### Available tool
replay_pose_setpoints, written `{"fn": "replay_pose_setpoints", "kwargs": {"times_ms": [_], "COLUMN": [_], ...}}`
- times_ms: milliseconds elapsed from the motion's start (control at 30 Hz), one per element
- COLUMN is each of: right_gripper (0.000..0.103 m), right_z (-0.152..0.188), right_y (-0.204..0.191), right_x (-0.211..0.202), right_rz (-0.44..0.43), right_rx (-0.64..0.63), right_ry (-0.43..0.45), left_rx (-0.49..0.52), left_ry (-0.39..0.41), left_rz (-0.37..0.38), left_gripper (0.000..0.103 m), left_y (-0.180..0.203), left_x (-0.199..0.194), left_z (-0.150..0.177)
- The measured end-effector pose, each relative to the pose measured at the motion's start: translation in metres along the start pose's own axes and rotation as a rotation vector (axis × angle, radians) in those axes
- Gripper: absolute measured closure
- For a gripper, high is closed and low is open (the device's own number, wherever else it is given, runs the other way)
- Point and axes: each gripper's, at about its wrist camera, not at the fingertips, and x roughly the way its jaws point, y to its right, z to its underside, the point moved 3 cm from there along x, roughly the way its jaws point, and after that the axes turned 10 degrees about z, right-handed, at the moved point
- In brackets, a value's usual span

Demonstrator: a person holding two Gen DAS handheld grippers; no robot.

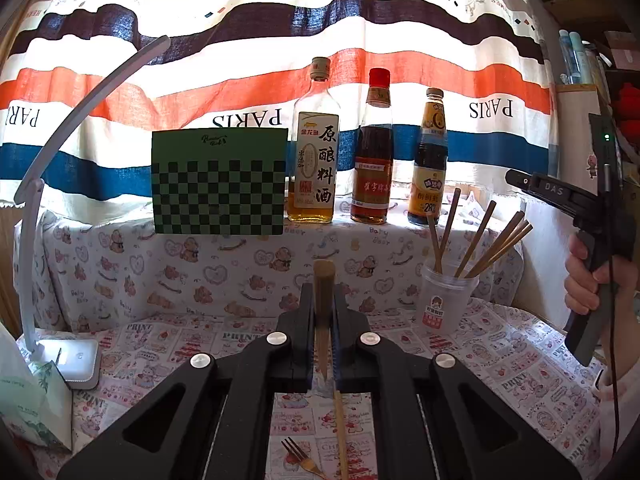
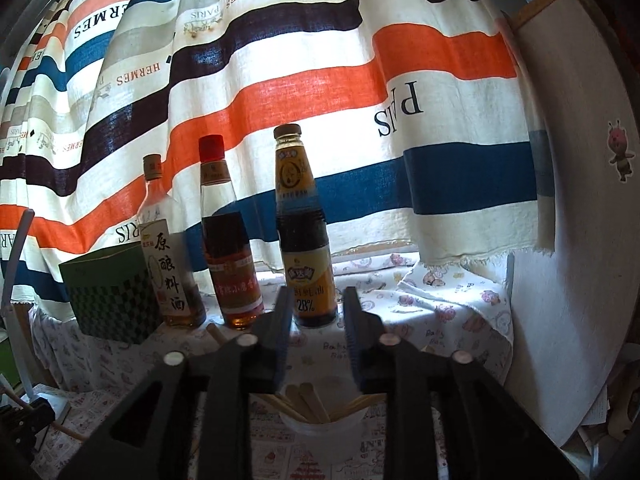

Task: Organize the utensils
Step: 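Carry both held chopsticks over the clear cup and lower them in, then lower both chopsticks into the clear cup and open both tools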

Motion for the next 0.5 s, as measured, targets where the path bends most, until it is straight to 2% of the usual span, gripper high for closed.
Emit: {"fn": "replay_pose_setpoints", "kwargs": {"times_ms": [67, 133, 267, 333, 400, 500], "right_gripper": [0.057, 0.04, 0.031, 0.03, 0.03, 0.03], "right_z": [0.001, 0.004, 0.017, 0.027, 0.038, 0.054], "right_y": [0.008, 0.019, 0.033, 0.038, 0.041, 0.049], "right_x": [-0.012, -0.026, -0.038, -0.035, -0.027, -0.009], "right_rz": [-0.019, -0.06, -0.125, -0.136, -0.125, -0.073], "right_rx": [0.044, 0.115, 0.188, 0.199, 0.206, 0.238], "right_ry": [0.01, 0.013, -0.046, -0.083, -0.126, -0.231], "left_rx": [0.008, 0.016, 0.073, 0.106, 0.115, 0.07], "left_ry": [0.004, 0.012, 0.022, 0.026, 0.028, 0.017], "left_rz": [0.005, 0.011, 0.002, -0.006, 0.014, 0.06], "left_gripper": [0.097, 0.097, 0.097, 0.097, 0.097, 0.097], "left_y": [0.001, 0.002, 0.01, 0.017, 0.025, 0.034], "left_x": [-0.001, -0.001, 0.006, 0.013, 0.02, 0.031], "left_z": [0.0, -0.001, -0.01, -0.022, -0.037, -0.063]}}
